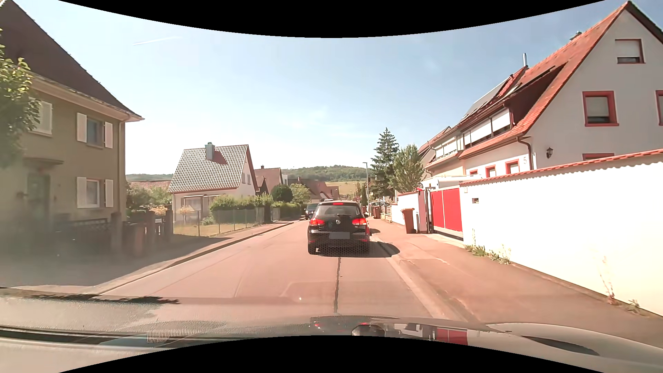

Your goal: Follow the waypoints while adhering to traffic rules and regulations

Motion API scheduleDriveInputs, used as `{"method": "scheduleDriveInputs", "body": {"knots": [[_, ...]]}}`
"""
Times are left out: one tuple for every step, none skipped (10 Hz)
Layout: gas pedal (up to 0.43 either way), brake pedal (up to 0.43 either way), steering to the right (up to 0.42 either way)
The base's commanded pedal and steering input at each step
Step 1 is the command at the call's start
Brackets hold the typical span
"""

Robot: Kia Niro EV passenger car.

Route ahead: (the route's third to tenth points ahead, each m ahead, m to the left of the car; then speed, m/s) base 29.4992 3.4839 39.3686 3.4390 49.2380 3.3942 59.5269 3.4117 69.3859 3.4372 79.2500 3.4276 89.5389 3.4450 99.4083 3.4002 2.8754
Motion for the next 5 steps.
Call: {"method": "scheduleDriveInputs", "body": {"knots": [[0.0, 0.226, -0.004], [0.0, 0.226, -0.004], [0.0, 0.22, -0.004], [0.0, 0.22, -0.004], [0.0, 0.22, -0.004]]}}
